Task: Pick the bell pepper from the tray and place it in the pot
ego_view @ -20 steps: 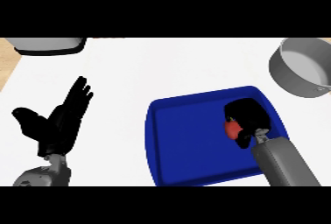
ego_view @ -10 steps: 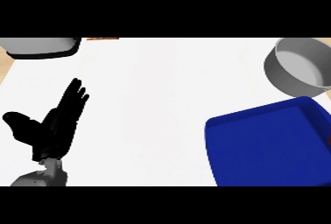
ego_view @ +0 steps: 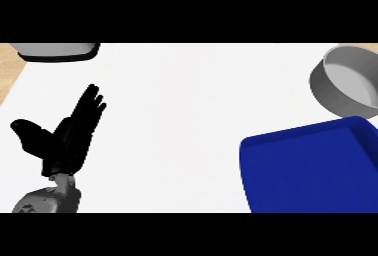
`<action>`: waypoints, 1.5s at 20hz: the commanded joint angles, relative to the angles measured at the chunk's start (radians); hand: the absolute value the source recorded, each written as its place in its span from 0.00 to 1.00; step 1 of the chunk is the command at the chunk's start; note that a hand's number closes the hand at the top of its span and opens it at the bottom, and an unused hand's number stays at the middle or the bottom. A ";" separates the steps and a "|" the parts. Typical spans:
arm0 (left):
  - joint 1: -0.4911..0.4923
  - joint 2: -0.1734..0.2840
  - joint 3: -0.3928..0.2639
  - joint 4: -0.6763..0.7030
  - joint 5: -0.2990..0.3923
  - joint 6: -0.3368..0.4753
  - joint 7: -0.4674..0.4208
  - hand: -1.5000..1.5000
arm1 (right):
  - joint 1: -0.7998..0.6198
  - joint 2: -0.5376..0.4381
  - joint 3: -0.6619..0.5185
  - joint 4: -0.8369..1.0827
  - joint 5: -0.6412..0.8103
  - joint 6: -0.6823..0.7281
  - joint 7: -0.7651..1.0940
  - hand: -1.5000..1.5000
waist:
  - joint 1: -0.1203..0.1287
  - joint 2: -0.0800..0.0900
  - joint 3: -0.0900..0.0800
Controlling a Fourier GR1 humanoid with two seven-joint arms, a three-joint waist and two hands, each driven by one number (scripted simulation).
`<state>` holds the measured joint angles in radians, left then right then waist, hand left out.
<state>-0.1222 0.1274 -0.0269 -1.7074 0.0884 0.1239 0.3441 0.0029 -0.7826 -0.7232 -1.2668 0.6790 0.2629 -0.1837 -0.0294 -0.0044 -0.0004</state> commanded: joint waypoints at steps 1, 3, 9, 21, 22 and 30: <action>-0.038 0.017 0.007 -0.015 0.019 -0.016 0.066 0.50 | 0.004 -0.061 -0.115 -0.078 -0.094 0.022 -0.066 1.00 | 0.008 -0.001 0.000; 0.000 0.021 0.023 0.010 0.028 -0.039 -0.002 0.50 | -0.025 -0.106 -0.131 -0.152 -0.124 0.084 -0.029 1.00 | 0.015 0.000 -0.001; -0.027 -0.025 -0.033 -0.012 -0.020 0.002 0.044 0.50 | -0.148 -0.133 -0.133 -0.200 -0.235 0.159 0.038 1.00 | 0.033 0.004 0.000; -0.004 -0.011 0.003 -0.015 0.009 -0.055 0.003 0.50 | -0.431 -0.136 0.109 -0.051 -0.205 0.099 0.296 1.00 | 0.045 0.006 0.000; -0.052 -0.020 0.005 0.028 -0.005 -0.033 0.026 0.50 | -0.475 -0.158 0.159 -0.029 -0.187 0.112 0.322 1.00 | 0.046 0.008 0.000; 0.026 -0.042 -0.028 -0.006 -0.025 -0.048 -0.033 0.50 | -0.592 -0.090 0.305 0.257 -0.069 -0.043 0.191 1.00 | 0.055 0.010 0.001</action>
<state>-0.1240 0.1031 -0.0282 -1.6946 0.0811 0.0738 0.3272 -0.5361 -0.8997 -0.4890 -1.1398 0.5530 0.2879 0.0620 0.0203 0.0038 -0.0002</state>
